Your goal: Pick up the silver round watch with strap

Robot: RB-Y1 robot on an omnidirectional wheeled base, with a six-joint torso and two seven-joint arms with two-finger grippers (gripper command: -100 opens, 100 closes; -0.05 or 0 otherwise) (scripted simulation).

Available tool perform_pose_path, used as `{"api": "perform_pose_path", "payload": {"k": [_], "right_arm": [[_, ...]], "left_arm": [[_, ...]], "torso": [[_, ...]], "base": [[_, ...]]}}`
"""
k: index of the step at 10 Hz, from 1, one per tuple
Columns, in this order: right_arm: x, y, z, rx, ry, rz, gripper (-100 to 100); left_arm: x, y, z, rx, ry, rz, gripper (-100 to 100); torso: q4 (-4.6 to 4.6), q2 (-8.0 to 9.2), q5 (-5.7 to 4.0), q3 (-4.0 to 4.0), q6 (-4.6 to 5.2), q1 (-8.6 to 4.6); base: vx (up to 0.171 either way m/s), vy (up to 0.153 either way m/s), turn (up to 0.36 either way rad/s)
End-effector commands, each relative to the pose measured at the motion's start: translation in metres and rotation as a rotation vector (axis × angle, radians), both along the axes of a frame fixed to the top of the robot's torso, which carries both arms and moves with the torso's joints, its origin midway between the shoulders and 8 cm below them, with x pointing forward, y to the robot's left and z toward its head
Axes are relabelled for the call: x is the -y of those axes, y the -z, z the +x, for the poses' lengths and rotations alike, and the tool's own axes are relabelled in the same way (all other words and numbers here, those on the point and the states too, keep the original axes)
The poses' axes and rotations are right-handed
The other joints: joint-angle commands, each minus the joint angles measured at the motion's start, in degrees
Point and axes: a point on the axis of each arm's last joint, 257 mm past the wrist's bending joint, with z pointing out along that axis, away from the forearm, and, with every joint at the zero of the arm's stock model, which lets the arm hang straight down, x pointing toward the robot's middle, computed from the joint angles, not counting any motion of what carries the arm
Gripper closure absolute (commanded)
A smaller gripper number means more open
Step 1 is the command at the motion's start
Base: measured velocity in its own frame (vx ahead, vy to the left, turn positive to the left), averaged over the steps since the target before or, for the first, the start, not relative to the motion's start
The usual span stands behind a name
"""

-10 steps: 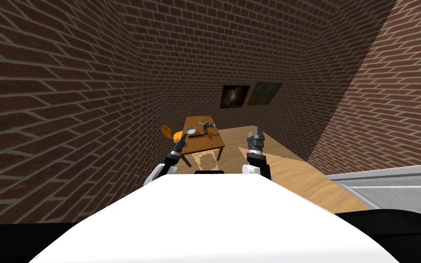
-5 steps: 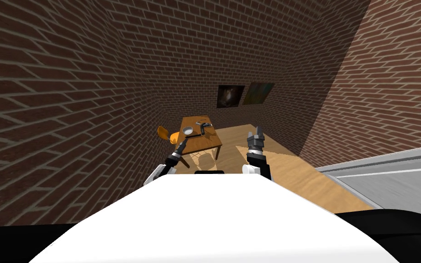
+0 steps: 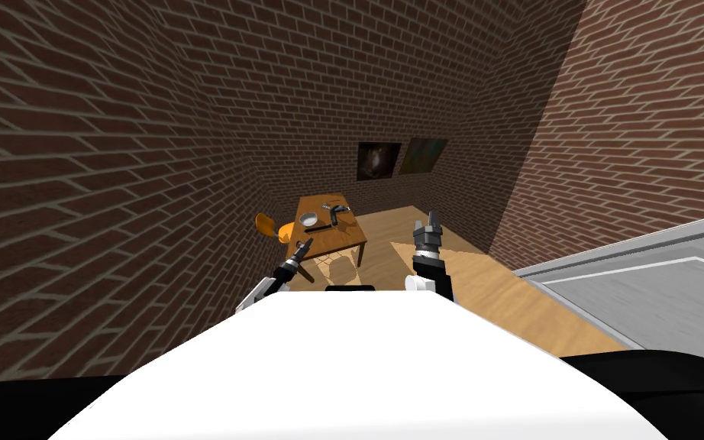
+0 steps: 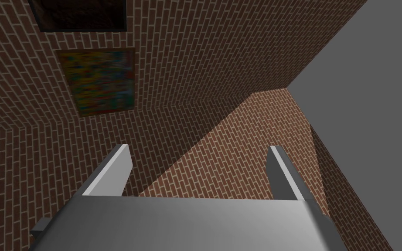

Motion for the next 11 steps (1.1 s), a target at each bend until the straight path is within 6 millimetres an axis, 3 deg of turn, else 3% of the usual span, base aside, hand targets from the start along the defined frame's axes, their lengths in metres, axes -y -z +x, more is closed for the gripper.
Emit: {"api": "perform_pose_path", "payload": {"k": [1, 2, 6, 9, 11], "right_arm": [[0.0, 0.0, 0.0, 0.0, 0.0, 0.0, 0], [0.0, 0.0, 0.0, 0.0, 0.0, 0.0, 0], [0.0, 0.0, 0.0, 0.0, 0.0, 0.0, 0], [0.0, 0.0, 0.0, 0.0, 0.0, 0.0, 0], [0.0, 0.0, 0.0, 0.0, 0.0, 0.0, 0]], "left_arm": [[-0.013, 0.018, 0.0, -0.043, -0.012, 0.026, -100], [-0.014, 0.021, 0.0, -0.049, -0.015, 0.026, -100], [-0.05, 0.065, -0.007, -0.155, -0.038, 0.117, -100], [-0.088, 0.1, -0.017, -0.249, -0.065, 0.203, -100], [-0.105, 0.11, -0.019, -0.28, -0.074, 0.243, -100]], "torso": [[0.0, 0.0, 0.0, 0.0, 0.0, 0.0], [0.0, -0.02, 0.0, -0.01, -0.01, 0.02], [-0.01, -0.04, 0.0, -0.02, 0.0, 0.01], [-0.01, -0.07, 0.01, -0.04, -0.02, 0.04], [-0.01, -0.07, 0.01, -0.04, -0.03, 0.06]], "base": [[-0.004, -0.019, -0.077], [0.001, -0.009, -0.003], [0.003, -0.02, -0.092], [0.01, -0.018, -0.111], [0.015, -0.012, -0.07]]}}
